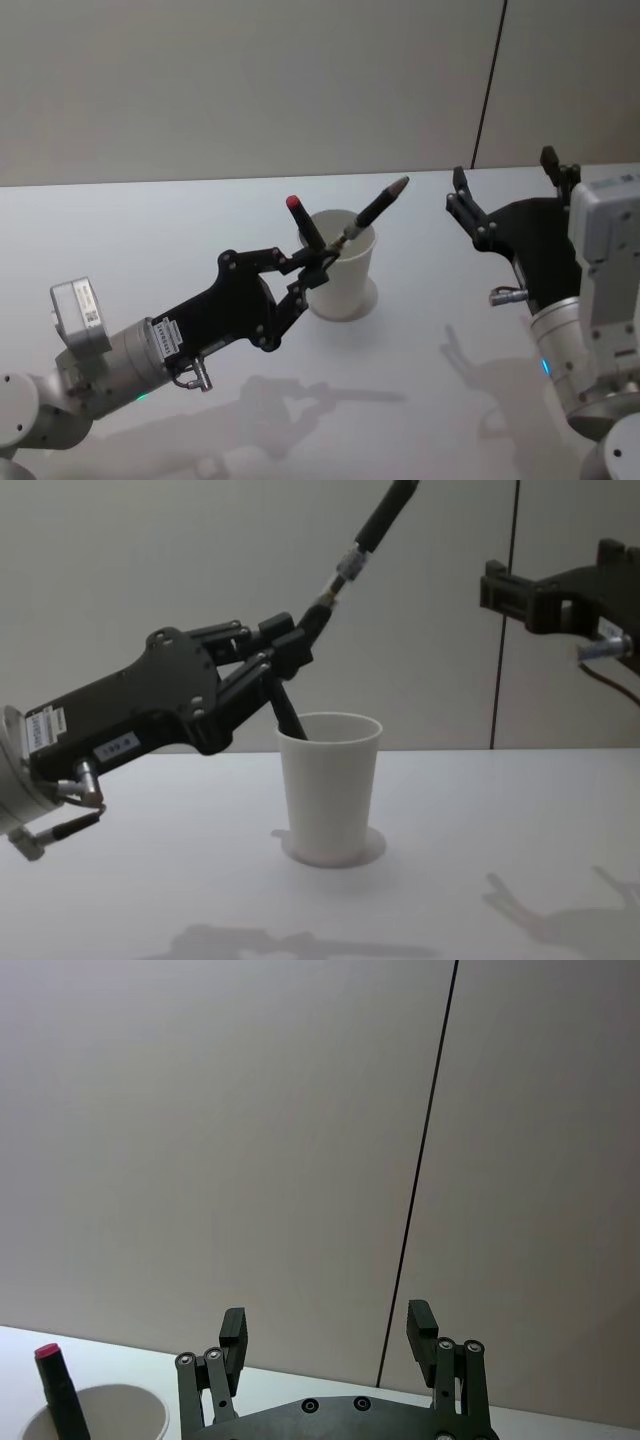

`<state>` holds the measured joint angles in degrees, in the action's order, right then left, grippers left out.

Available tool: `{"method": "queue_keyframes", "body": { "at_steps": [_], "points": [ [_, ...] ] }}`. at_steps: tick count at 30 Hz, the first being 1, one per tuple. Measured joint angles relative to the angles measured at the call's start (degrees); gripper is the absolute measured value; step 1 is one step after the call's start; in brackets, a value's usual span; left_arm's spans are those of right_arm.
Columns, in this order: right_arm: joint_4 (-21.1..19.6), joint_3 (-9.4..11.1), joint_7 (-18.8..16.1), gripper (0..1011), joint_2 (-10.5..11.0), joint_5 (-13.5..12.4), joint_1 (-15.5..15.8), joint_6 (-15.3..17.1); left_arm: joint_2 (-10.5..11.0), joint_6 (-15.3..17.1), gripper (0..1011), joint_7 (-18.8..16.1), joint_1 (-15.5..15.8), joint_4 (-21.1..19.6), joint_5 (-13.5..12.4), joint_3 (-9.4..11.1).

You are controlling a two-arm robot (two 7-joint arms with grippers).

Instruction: Place the pen into the pen holder.

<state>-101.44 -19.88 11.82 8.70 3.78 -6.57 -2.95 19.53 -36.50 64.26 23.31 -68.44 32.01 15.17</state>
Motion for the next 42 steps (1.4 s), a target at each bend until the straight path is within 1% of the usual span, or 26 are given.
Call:
{"method": "queue_keyframes", "body": {
  "at_steps": [9,22,26,27,31,34,40,41,42],
  "points": [
    [-1.8,0.3,-2.0,1001,1.1,-0.8,1.5,0.5,-0.3,-0.8,184,2.0,0.8,1.3,0.4,0.2],
    [-4.3,0.9,-5.7,1001,3.2,-2.8,3.9,0.3,-0.5,-1.2,184,3.1,1.4,2.1,0.7,0.3],
    [-5.2,1.3,-8.3,1001,4.3,-4.4,4.8,-0.3,-0.6,-1.3,184,3.3,1.4,2.2,0.7,0.3],
    [-5.2,1.3,-8.3,1001,4.3,-4.4,4.8,-0.3,-0.6,-1.3,184,3.4,1.4,2.2,0.7,0.3],
    [-5.9,1.5,-11.3,1001,5.3,-6.2,5.5,-1.2,-0.6,-1.4,184,3.5,1.5,2.3,0.7,0.3],
    [-6.1,1.6,-12.8,1001,5.7,-7.0,5.8,-1.5,-0.6,-1.4,184,3.6,1.5,2.4,0.8,0.3],
    [-6.9,1.7,-17.9,1001,7.1,-9.8,6.8,-3.1,-0.6,-1.4,184,3.6,1.5,2.4,0.8,0.3],
    [-6.9,1.7,-17.9,1001,7.1,-9.8,6.8,-3.1,-0.6,-1.4,184,3.6,1.5,2.4,0.8,0.3],
    [-7.0,1.8,-18.9,1001,7.3,-10.4,6.9,-3.4,-0.6,-1.4,184,3.7,1.5,2.4,0.8,0.3]
  ]
}}
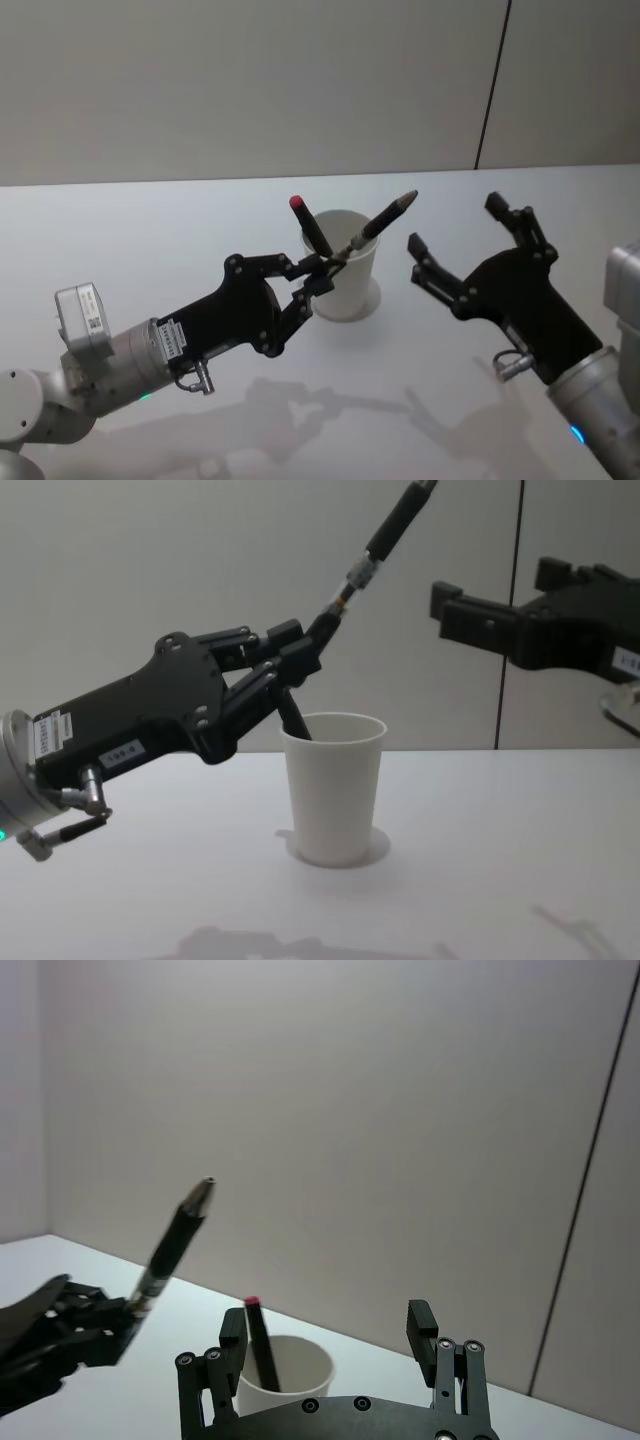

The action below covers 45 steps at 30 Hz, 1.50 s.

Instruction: Place the pen into the pen holder.

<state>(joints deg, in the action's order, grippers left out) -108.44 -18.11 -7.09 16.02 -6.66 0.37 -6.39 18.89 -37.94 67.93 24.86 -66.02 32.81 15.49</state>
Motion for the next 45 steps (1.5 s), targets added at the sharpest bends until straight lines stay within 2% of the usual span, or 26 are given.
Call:
{"method": "queue_keyframes", "body": {
  "at_steps": [8,22,35,45],
  "points": [
    [-0.9,0.2,-5.0,1001,1.4,-4.1,1.2,-2.3,0.0,0.0,185,0.0,0.0,0.0,0.0,0.0],
    [-1.3,0.4,-9.2,1001,1.9,-10.6,2.1,-4.9,0.0,0.0,184,0.1,0.1,0.1,0.0,0.0],
    [0.9,0.4,-10.9,1001,0.0,-16.4,0.8,-5.2,0.0,0.0,184,0.1,0.1,0.1,0.0,0.0],
    [3.5,-0.4,-13.9,1001,-2.1,-18.6,-1.1,-4.3,0.0,0.0,184,0.1,0.1,0.1,0.0,0.0]
  ]
}}
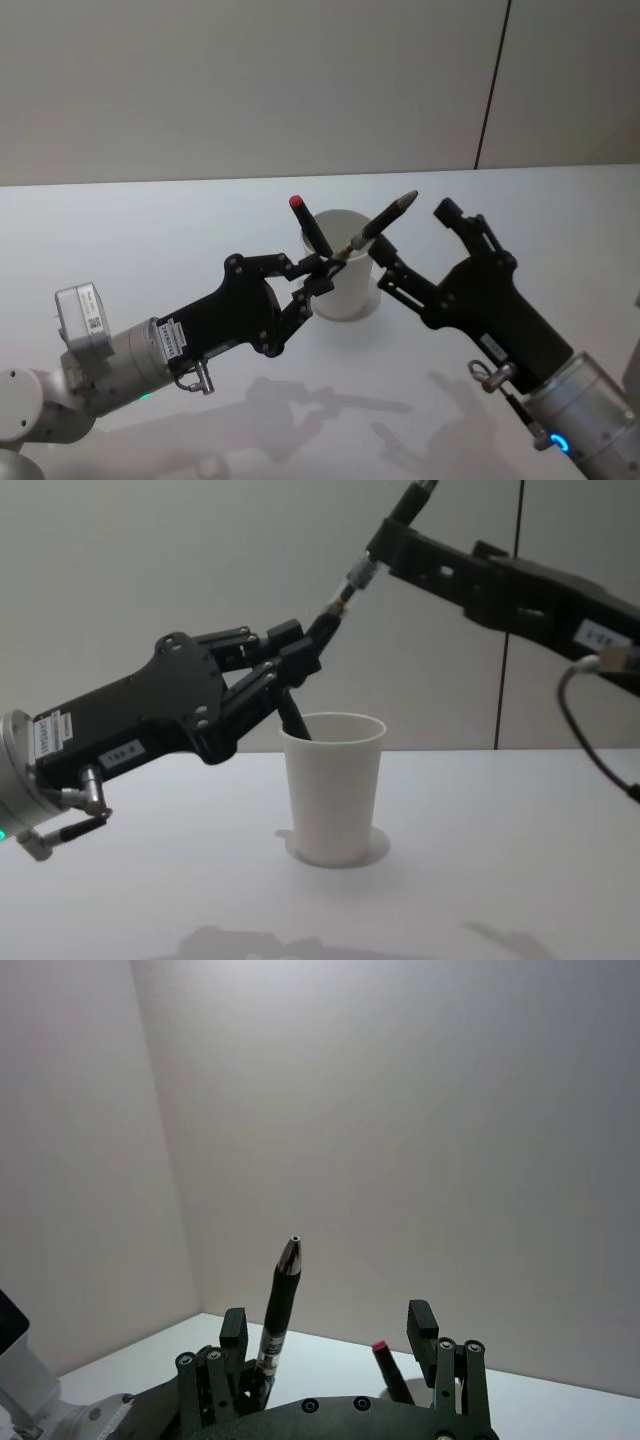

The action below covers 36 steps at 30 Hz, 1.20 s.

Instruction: Place the pen into the pen holder.

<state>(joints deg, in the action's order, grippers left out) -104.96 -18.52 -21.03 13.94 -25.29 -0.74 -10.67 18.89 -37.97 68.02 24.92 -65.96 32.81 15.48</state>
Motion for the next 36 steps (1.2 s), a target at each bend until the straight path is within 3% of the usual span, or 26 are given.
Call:
{"method": "queue_keyframes", "body": {
  "at_steps": [11,23,28,36],
  "points": [
    [2.3,-1.3,-3.1,1001,-2.3,-0.4,-1.9,0.7,0.0,0.0,184,0.0,0.0,0.0,0.0,0.0],
    [3.2,-2.0,-3.7,996,-3.5,-0.4,-2.9,0.8,0.0,0.0,184,0.0,0.0,0.0,0.0,0.0],
    [3.2,-2.2,-3.7,907,-3.6,-0.5,-2.9,0.5,0.0,0.0,184,0.0,0.0,0.0,0.0,0.0],
    [2.5,-2.4,-3.3,652,-3.6,-0.6,-2.6,0.0,0.0,0.0,184,0.0,0.0,0.0,0.0,0.0]
  ]
}}
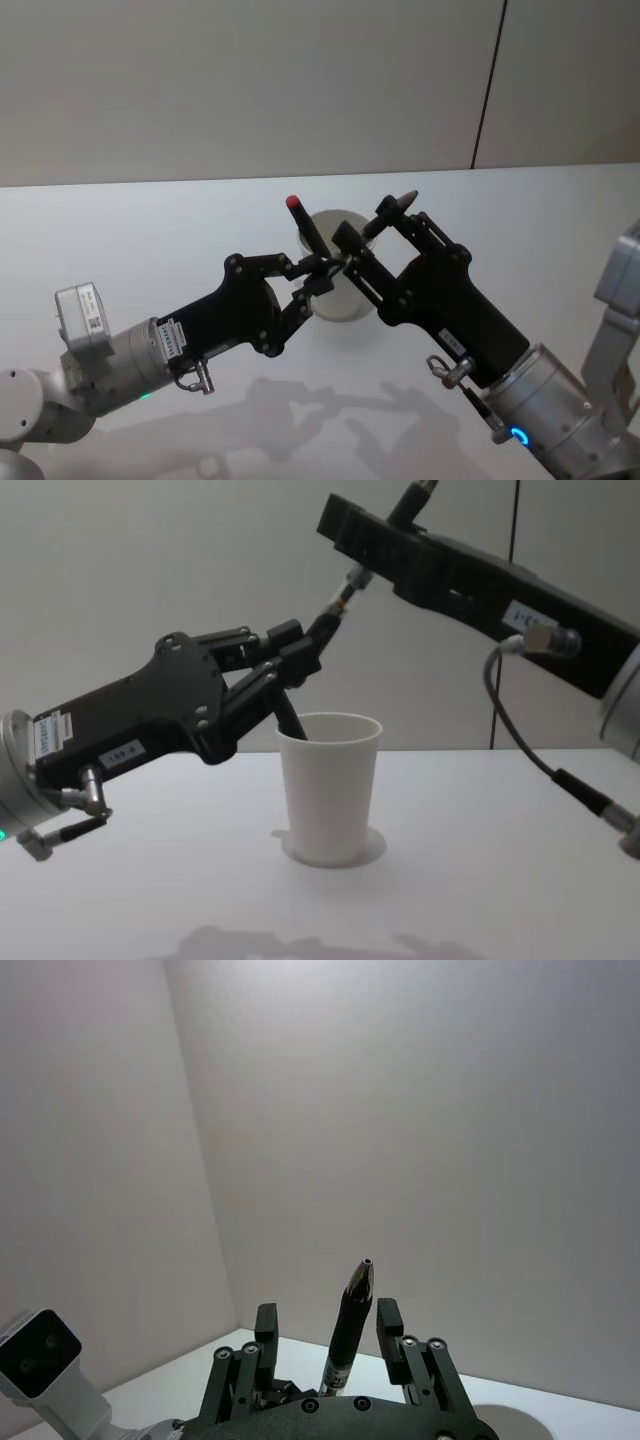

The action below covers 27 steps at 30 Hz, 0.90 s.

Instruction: Place the pen into the pen holder.

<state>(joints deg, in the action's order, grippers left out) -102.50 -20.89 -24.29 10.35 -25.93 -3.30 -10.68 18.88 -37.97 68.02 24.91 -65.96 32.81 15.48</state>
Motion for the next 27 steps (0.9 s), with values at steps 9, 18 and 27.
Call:
{"method": "queue_keyframes", "body": {
  "at_steps": [9,18,27],
  "points": [
    [-0.8,0.0,0.5,364,0.4,-0.2,0.5,-0.4,0.0,0.0,184,0.0,0.0,0.0,0.0,0.0],
    [-1.3,0.0,0.9,118,0.6,-0.3,0.7,-0.6,0.0,0.0,184,0.0,0.0,0.0,0.0,0.0],
    [-1.6,0.0,1.2,118,0.8,-0.3,0.8,-0.6,0.0,0.0,184,0.0,0.0,0.0,0.0,0.0]
  ]
}}
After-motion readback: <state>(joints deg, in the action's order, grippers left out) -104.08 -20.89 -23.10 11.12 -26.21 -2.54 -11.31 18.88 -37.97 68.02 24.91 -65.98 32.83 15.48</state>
